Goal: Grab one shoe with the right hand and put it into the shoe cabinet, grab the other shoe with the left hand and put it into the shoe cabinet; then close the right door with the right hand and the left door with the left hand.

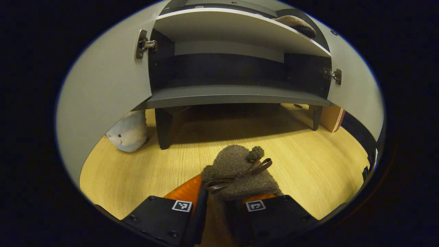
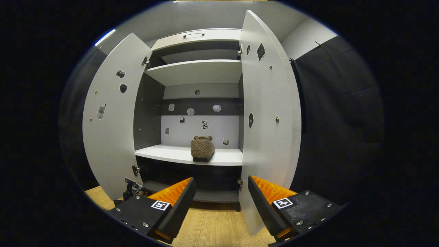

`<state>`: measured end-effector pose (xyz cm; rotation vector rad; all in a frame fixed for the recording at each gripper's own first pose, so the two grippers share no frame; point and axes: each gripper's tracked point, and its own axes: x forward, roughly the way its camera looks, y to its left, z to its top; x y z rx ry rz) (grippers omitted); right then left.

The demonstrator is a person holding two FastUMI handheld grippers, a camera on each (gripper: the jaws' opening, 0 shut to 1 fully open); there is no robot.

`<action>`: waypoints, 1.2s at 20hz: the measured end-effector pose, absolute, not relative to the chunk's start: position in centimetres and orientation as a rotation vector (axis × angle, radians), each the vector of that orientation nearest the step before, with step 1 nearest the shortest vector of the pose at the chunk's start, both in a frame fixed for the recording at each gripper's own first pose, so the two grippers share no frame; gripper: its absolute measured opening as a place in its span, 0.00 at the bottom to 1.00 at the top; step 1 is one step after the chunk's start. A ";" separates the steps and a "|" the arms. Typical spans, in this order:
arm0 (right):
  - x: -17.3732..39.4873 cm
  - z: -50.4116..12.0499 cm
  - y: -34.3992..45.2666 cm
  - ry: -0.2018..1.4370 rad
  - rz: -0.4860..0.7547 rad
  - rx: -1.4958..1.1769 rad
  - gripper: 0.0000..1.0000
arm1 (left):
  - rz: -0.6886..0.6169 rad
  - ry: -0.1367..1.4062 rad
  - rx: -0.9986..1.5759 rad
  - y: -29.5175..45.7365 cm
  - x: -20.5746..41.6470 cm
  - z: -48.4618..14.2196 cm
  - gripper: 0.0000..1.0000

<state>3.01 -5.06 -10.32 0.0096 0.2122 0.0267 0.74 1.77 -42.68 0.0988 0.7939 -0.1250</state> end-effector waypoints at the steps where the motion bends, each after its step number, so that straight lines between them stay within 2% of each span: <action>1: 3.0 -10.3 -4.9 0.213 0.030 0.013 0.94 | -0.119 0.778 0.114 1.8 0.8 -41.9 0.38; 2: 3.1 -10.4 -4.7 0.212 0.035 0.016 0.94 | -0.121 0.745 0.108 1.4 0.9 -40.7 0.24; 5: 3.2 -10.6 -4.4 0.214 0.043 0.023 0.94 | -0.143 0.670 0.020 -0.3 0.7 -34.8 0.24; 6: 3.3 -10.6 -4.2 0.215 0.048 0.028 0.98 | -0.145 0.642 -0.006 -1.0 0.8 -32.2 0.24; 9: 3.4 -10.7 -3.7 0.217 0.059 0.039 0.94 | -0.125 0.551 -0.019 -2.2 2.2 -23.3 0.24; 12: 3.4 -10.6 -3.3 0.217 0.071 0.052 0.94 | -0.091 0.464 -0.018 -2.7 6.3 -14.4 0.24; 13: 3.4 -10.5 -3.2 0.210 0.071 0.057 0.98 | -0.083 0.441 -0.012 -2.8 8.2 -11.7 0.24; 14: 3.4 -10.3 -3.1 0.204 0.072 0.061 0.94 | -0.075 0.418 -0.006 -2.8 10.4 -9.2 0.23; 16: 3.1 -10.1 -2.9 0.199 0.075 0.066 0.94 | -0.065 0.379 -0.027 -3.2 15.4 -4.9 0.23; 21: 2.8 -8.9 -3.6 0.170 0.049 0.061 0.93 | -0.054 0.303 -0.032 -4.4 26.3 0.3 0.23; 24: 2.4 -8.5 -4.1 0.165 0.037 0.076 0.94 | -0.048 0.349 -0.027 -5.4 32.3 -1.6 0.24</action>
